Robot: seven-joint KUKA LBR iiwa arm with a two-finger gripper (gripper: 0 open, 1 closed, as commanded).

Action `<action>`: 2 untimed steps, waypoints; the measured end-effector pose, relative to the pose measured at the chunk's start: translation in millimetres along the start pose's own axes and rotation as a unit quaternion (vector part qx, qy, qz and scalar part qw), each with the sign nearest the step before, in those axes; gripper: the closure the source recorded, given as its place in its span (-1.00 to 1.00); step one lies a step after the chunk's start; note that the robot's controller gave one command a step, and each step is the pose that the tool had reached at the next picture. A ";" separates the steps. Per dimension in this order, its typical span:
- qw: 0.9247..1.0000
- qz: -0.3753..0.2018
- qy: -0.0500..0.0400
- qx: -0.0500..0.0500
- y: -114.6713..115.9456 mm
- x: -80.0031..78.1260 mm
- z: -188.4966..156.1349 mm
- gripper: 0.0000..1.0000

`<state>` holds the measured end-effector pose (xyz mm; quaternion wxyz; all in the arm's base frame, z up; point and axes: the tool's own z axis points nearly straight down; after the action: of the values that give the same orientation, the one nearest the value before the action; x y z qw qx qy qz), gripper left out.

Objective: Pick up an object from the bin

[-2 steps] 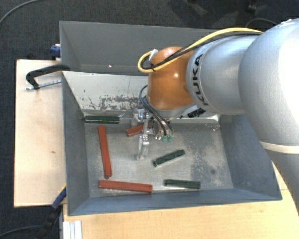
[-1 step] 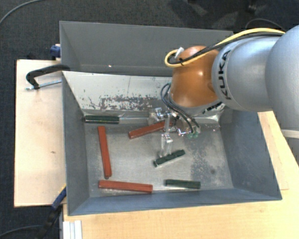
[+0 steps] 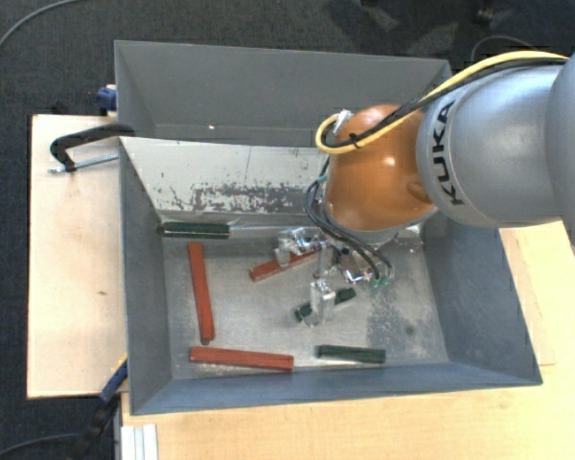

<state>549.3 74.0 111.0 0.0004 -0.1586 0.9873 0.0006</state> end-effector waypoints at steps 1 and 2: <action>0.999 -0.047 -0.003 0.000 -24.4 -19.9 40.2 -1.00; 1.000 -0.015 -0.006 0.000 -44.4 -42.0 38.3 -1.00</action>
Offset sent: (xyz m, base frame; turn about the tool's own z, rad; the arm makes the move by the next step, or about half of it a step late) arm 0.0246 -0.0183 -0.0410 -0.0948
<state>603.2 45.0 72.7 0.0059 -0.1738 0.9848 0.0013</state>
